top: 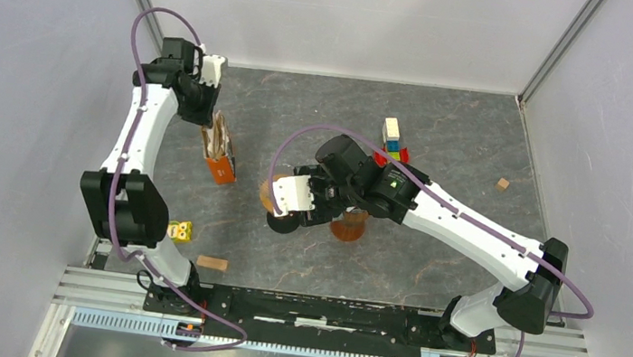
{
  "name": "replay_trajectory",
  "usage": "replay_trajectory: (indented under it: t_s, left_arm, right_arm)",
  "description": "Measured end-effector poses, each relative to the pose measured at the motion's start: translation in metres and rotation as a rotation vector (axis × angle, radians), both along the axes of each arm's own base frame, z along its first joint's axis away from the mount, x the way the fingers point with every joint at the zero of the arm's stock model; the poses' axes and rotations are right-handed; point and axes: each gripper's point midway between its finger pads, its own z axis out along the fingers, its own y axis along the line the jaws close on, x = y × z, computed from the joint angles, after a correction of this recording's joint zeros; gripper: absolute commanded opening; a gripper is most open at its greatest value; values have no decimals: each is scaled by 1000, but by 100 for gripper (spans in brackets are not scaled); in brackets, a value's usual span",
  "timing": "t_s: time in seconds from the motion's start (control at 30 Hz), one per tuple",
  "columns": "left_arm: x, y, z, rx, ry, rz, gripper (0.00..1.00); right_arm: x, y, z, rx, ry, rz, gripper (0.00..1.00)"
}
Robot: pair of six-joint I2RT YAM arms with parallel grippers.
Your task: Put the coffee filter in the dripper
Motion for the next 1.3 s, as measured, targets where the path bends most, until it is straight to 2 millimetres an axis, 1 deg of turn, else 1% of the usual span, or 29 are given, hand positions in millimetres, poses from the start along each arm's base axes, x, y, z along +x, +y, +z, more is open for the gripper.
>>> replay_trajectory:
  t_s: [0.1, 0.17, 0.27, 0.37, 0.43, 0.5, 0.53, 0.63, 0.7, 0.8, 0.87, 0.97, 1.03, 1.1, 1.17, 1.3]
  left_arm:
    - [-6, -4, 16, -11, -37, -17, 2]
    - [-14, -6, 34, -14, -82, -38, 2]
    - [-25, -9, 70, -10, -176, -57, 2]
    - [-37, -13, 108, -1, -280, -93, 2]
    - [-49, -17, 129, 1, -337, -130, 2]
    - [-65, -25, 145, -12, -378, -188, 2]
    - [-72, -30, 150, -22, -390, -215, 2]
    - [-100, -51, 165, -79, -423, -342, 2]
    - [-117, -64, 174, -118, -441, -423, 2]
    - [-141, -84, 188, -181, -477, -542, 2]
    - [-155, -97, 195, -225, -498, -617, 2]
    - [-178, -116, 200, -288, -510, -728, 2]
    - [-190, -129, 202, -320, -519, -805, 2]
    - [-202, -142, 201, -360, -515, -876, 2]
    - [-213, -152, 195, -394, -503, -932, 2]
    - [-225, -170, 184, -428, -499, -1037, 2]
  right_arm:
    - [0, 0, 0, 3, 1, -3, 68]
    - [1, 1, 1, 8, 3, -10, 69]
    - [2, 1, 2, 16, 10, -25, 69]
    - [6, 2, 8, 39, 13, -47, 69]
    - [10, 6, 19, 74, 10, -68, 70]
    - [16, 10, 33, 120, 6, -91, 71]
    - [19, 11, 41, 148, 3, -104, 72]
    - [31, 16, 67, 248, 2, -136, 74]
    - [37, 14, 83, 308, 10, -149, 76]
    - [38, 10, 104, 377, 18, -139, 79]
    - [33, 9, 117, 420, 24, -118, 82]
    - [23, 7, 129, 458, 37, -83, 87]
    - [16, 4, 137, 485, 48, -55, 88]
    - [12, 0, 140, 501, 57, -37, 88]
    - [6, -5, 138, 508, 75, -17, 87]
    - [-6, -6, 124, 496, 138, 41, 84]
